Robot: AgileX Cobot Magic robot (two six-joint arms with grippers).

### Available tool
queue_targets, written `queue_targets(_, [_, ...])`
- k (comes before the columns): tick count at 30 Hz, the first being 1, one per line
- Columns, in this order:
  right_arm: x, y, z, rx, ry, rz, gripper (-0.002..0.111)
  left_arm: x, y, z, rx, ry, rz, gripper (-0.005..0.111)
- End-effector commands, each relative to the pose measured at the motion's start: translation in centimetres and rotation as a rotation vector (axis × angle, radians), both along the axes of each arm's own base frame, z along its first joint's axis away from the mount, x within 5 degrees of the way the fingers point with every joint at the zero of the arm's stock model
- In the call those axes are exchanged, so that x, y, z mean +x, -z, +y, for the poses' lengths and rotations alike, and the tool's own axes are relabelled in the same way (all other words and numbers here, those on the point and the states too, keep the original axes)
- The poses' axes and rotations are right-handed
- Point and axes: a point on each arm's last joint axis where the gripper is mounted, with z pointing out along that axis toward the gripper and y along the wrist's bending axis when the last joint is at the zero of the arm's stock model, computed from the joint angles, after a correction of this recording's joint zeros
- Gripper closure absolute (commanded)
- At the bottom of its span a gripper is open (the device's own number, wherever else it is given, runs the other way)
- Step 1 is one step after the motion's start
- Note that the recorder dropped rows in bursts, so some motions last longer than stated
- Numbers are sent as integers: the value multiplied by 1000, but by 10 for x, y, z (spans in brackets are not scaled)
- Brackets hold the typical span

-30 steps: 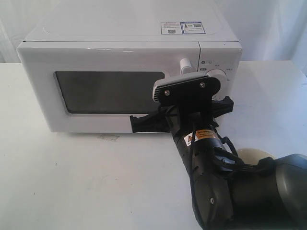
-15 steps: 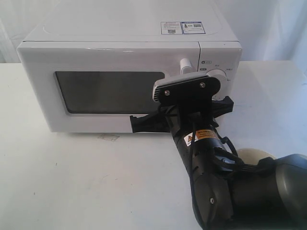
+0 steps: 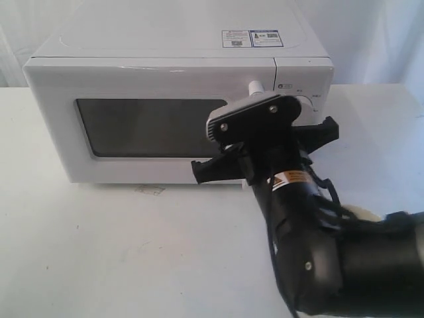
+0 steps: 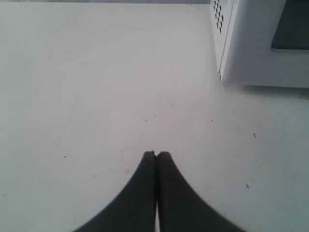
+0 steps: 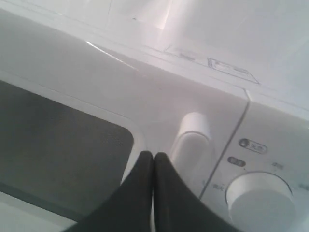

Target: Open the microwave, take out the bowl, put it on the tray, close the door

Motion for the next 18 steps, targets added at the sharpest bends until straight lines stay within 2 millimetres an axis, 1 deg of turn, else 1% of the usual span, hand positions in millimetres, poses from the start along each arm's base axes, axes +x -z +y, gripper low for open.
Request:
queue_targets(1, [-17,-37,-28,226,51,143,108,0,1,0,-4,-4,-5,107])
queue_targets(3, [-23,-51,-36,233,-22,192,108,0,1,0,-4,-4,-5,107])
queue_targets(6, [-35,-77,-52,269,-173,213,108,0,1,0,-4,-4,-5,107])
queue_targets(7, [-41,-88,-61,306,-217,218,108,0,1,0,-4,-4,-5,107])
queue_targets(10, [-58,-109,-84,374,-298,215,108,0,1,0,-4,-4,-5,107])
queue_targets(11, [-63,-114,-90,387,-320,207,108,0,1,0,-4,-4,-5,107])
queue_targets(12, [-71,-122,-100,403,-325,181,108,0,1,0,-4,-4,-5,107])
queue_targets(15, [-90,-130,-122,424,-311,127,108,0,1,0,-4,-4,-5,107])
queue_targets(18, [-113,-125,-140,435,-269,68,108,0,1,0,-4,-4,-5,107])
